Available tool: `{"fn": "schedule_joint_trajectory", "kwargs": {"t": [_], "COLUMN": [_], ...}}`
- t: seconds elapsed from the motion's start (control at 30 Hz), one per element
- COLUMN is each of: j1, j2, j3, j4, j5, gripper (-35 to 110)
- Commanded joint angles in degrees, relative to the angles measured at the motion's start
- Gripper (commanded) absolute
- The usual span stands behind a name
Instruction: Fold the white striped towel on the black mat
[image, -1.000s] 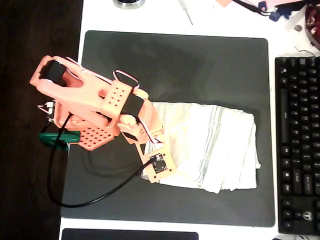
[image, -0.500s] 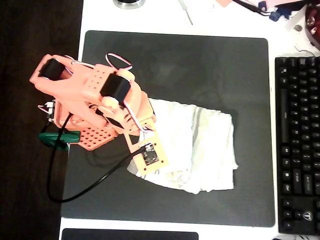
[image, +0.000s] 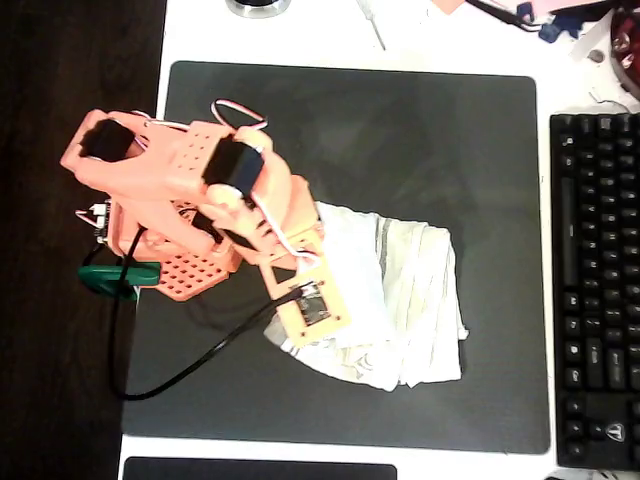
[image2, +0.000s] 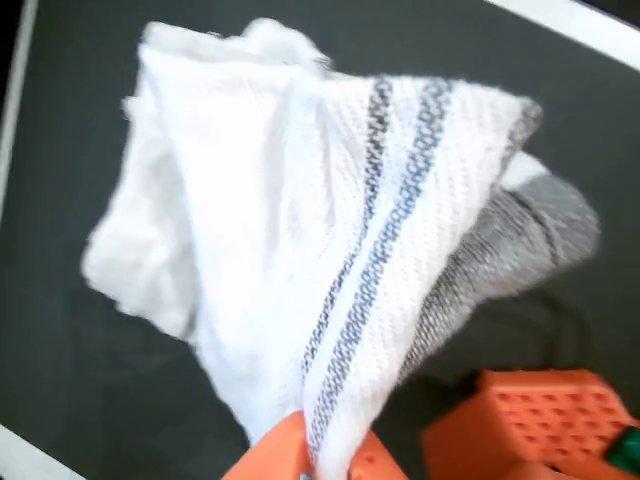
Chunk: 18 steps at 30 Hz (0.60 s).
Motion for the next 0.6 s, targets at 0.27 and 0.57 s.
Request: {"fn": "schedule_joint_trajectory", "kwargs": {"t": [0.27, 0.57], "j1": [-5.80, -2.81], "j2": [-21.27, -42.63], "j3": [-15.29, -22.32], "j4": [-10.37, -21.36], "j5": [6.15, 5.98], "gripper": [0, 0]}}
